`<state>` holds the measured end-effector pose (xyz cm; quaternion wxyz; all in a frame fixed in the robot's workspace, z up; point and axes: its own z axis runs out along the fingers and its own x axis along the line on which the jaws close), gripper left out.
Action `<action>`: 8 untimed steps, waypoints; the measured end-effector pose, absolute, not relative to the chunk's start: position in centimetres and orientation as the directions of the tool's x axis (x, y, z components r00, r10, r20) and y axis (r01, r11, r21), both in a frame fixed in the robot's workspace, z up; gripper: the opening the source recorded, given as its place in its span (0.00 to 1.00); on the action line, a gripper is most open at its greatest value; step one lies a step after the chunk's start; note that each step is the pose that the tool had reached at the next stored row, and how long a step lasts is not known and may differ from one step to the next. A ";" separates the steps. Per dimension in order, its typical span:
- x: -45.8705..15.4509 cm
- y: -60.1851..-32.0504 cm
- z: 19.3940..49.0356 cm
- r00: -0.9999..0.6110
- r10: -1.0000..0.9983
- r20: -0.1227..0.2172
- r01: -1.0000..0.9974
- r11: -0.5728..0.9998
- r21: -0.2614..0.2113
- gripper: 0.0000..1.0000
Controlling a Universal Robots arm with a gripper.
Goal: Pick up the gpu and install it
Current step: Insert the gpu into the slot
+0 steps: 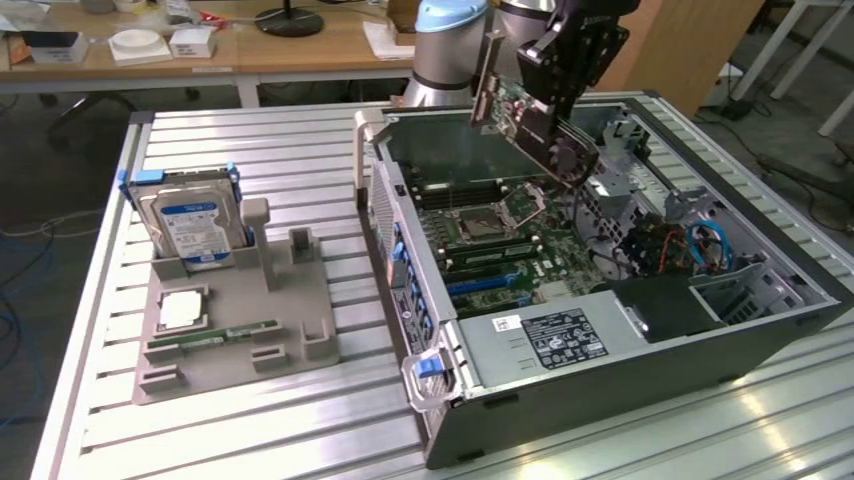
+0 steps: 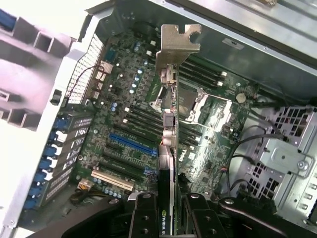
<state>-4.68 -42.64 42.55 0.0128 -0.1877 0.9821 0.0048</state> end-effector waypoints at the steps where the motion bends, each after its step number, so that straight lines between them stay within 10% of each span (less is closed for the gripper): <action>1: -4.7 -42.6 42.5 -0.924 -0.381 -0.027 -0.381 0.925 0.005 0.26; 8: -4.7 -42.6 42.5 -0.885 -0.464 -0.027 -0.465 0.885 0.004 0.26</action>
